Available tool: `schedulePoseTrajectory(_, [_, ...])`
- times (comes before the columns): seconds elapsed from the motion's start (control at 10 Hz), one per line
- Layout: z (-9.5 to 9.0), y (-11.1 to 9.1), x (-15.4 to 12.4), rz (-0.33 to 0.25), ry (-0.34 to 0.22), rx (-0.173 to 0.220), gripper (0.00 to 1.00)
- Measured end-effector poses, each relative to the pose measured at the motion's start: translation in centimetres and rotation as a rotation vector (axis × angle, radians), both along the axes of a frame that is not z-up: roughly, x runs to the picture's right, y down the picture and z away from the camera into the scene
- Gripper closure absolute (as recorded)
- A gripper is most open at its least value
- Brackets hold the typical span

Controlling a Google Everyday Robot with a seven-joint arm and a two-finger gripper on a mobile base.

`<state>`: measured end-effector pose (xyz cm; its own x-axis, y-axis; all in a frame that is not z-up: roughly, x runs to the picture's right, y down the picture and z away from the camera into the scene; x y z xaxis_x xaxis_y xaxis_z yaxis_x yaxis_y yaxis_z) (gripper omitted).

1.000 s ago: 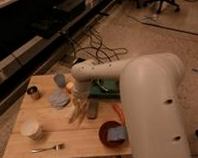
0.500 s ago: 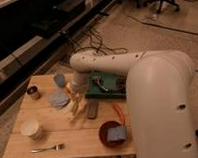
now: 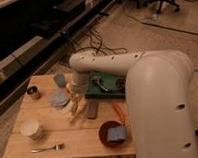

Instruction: Place banana in paper cup

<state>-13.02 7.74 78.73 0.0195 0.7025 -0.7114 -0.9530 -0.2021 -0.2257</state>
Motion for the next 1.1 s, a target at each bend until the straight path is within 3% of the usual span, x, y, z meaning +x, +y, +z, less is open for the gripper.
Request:
schedulePoseTrajectory(0.3, [0.0, 0.1, -0.2, -0.001, -0.01, -0.003, 1.0])
schedulePoseTrajectory(0.5, [-0.3, -0.8, -1.3, 0.003, -0.061, 0.005, 1.0])
schedulePoseTrajectory(0.8, [-0.5, -3.8, -6.0, -0.033, -0.125, 0.053, 1.0])
schedulePoseTrajectory(1.1, [-0.2, -5.7, -11.5, -0.18, -0.112, 0.145, 1.0])
